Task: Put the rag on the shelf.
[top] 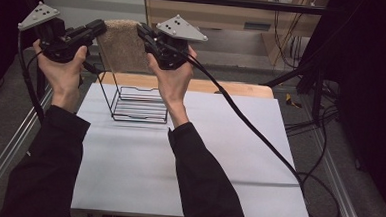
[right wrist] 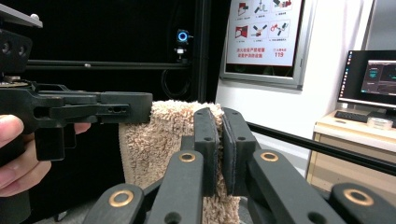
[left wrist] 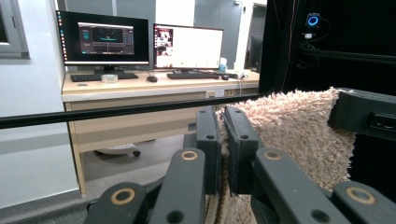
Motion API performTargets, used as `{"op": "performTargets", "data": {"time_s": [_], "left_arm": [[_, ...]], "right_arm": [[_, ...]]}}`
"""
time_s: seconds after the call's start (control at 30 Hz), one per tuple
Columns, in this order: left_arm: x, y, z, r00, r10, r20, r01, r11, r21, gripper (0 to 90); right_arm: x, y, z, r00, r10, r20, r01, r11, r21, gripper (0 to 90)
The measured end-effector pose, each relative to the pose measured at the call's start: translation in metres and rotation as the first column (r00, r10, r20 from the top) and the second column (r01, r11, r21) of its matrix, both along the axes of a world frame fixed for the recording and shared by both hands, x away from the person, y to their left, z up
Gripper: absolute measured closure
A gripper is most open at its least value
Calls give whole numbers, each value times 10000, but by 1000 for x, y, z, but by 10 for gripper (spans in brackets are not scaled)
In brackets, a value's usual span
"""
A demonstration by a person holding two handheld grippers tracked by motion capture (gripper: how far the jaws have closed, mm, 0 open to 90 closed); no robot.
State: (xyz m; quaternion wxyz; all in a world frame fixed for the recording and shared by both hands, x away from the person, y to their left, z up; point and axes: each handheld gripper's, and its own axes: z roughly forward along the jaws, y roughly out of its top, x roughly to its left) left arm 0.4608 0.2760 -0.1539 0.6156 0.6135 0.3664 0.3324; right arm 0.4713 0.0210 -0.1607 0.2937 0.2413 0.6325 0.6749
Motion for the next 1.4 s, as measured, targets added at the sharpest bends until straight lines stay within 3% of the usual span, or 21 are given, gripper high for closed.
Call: {"op": "performTargets", "data": {"time_s": [0.6, 0.87, 1.4], "left_arm": [[35, -2, 3, 9992, 269, -300, -258, 9991, 350, 850], [50, 8, -4, 9980, 355, -514, -343, 9991, 231, 850], [70, 10, -21, 9952, 541, -811, -499, 9974, 526, 850]], "right_arm": [[33, 2, -3, 9992, -182, -344, 184, 9998, 56, 860], [47, 15, -7, 9988, -262, -412, 253, 9994, -235, 859], [71, 20, -23, 9960, -348, -820, 293, 9973, -676, 859]]}}
